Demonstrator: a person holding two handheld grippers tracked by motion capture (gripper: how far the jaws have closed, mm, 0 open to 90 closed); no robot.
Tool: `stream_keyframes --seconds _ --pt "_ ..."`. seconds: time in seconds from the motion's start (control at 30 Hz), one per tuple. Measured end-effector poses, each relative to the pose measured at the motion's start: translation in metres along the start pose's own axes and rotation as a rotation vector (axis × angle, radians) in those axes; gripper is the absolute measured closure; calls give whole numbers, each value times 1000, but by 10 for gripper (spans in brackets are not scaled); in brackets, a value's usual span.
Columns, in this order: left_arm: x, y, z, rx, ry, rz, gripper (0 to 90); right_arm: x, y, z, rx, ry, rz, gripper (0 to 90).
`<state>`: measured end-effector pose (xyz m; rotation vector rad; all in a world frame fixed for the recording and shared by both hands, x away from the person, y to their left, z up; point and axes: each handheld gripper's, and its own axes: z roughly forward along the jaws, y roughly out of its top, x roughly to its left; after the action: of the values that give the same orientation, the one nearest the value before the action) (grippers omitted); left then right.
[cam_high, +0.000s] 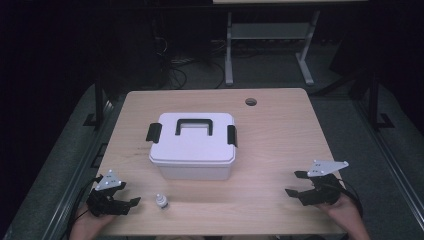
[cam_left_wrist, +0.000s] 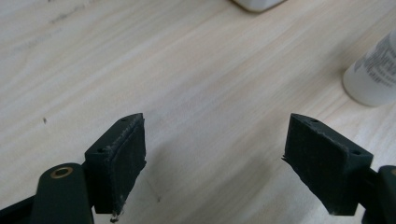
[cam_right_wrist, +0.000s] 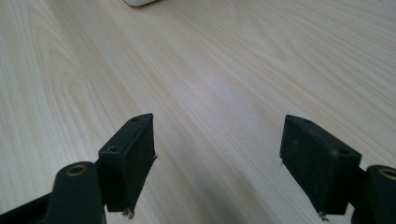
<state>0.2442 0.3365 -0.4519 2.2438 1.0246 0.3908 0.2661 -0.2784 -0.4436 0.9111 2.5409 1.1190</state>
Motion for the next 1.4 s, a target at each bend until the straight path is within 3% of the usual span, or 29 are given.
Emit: stream_keyframes --seconds 0.53,0.9,1.17,1.4 --pt "7 -6 -4 -17 -3 -13 204 -4 29 -1 43 50 -20 254" --pt "7 -7 -5 -5 3 -20 216 -6 53 -3 59 78 -72 244" --pt "5 -5 0 4 -13 2 217 -8 67 -4 81 91 -94 244" --pt "7 -9 -2 6 -18 -24 220 -10 86 -5 95 112 -129 244"
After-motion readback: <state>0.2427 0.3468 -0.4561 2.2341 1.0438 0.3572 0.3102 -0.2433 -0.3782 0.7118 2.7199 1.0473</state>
